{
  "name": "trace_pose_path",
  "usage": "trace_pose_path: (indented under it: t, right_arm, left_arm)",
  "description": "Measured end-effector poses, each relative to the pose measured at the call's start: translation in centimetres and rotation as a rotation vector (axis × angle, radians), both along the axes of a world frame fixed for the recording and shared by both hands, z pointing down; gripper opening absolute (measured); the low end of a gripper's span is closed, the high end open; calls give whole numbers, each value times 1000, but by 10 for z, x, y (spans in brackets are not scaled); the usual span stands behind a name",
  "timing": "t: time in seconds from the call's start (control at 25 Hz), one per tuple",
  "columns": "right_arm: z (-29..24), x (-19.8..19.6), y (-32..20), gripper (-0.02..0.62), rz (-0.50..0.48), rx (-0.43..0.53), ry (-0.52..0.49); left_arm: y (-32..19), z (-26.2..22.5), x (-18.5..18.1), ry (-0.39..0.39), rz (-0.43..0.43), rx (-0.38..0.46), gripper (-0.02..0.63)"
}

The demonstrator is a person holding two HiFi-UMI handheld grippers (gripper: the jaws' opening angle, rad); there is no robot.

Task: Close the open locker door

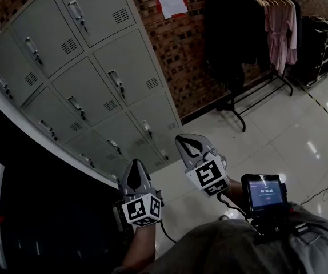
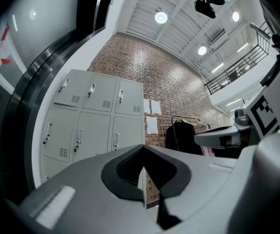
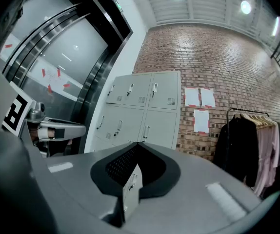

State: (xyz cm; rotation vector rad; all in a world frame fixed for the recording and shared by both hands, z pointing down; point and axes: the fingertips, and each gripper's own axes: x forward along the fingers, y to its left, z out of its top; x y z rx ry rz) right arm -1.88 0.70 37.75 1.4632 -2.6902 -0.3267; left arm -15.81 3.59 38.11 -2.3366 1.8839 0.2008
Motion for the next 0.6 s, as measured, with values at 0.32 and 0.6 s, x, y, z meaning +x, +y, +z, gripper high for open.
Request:
trace_pose_path:
  t: [0.32,0.6]
  right_arm:
    - [-5,1,2,5,1,14,9]
    - [-10,-1,3,5,0,21,11]
  left_arm:
    - [2,-3,3,8,3,9,0]
    - [3,-7,2,11,5,13,0]
